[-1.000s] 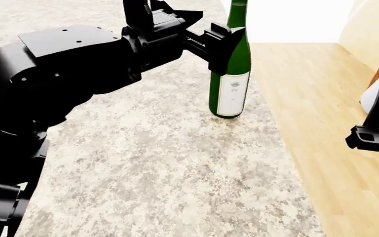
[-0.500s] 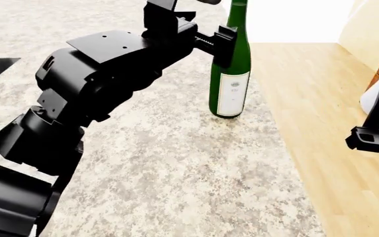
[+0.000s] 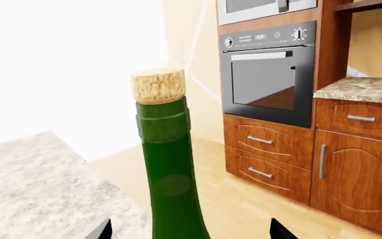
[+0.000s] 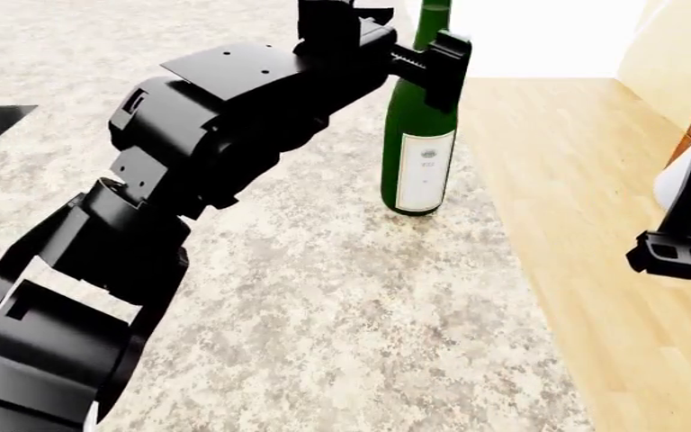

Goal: Pick the mug and bottle and place them in the sink. Then turn on the water.

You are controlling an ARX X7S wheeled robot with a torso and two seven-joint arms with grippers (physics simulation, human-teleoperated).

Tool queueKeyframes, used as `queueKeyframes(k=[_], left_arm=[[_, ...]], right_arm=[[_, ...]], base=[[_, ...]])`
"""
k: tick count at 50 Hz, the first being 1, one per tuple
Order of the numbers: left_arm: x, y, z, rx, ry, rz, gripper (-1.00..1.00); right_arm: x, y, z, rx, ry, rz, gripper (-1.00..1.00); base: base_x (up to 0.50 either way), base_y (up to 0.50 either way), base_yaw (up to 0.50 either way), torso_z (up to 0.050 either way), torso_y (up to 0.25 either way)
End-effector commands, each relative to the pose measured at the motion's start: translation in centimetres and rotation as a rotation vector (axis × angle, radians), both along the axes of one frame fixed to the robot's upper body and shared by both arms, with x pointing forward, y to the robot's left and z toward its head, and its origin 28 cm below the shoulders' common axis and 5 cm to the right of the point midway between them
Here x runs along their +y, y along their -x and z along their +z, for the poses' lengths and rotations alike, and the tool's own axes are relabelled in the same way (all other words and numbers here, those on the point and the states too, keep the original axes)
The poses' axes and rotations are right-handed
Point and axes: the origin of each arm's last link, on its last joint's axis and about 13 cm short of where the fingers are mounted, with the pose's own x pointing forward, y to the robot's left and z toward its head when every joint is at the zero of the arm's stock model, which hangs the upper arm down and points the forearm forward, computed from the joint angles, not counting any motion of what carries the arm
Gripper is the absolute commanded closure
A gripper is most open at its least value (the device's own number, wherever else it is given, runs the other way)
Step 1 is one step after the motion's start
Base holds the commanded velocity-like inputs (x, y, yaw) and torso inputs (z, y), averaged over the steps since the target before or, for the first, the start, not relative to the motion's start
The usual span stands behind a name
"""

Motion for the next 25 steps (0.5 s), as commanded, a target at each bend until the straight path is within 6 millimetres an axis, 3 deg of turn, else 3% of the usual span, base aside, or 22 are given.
queueKeyframes(k=[1, 25], left_arm=[[-1.2, -0.6, 0.7, -0.003, 0.026, 0.004, -1.00], [-1.9, -2.0, 0.2, 0.035, -0.045, 0.103, -1.00]], right_arm=[[-0.1, 0.0, -0.1, -0.011, 0.000, -0.011, 1.00], [-0.2, 0.4, -0.3, -0.019, -0.024, -0.010, 1.00]], base=[[0.00, 0.00, 0.00, 0.000, 0.000], [0.00, 0.00, 0.00, 0.000, 0.000]])
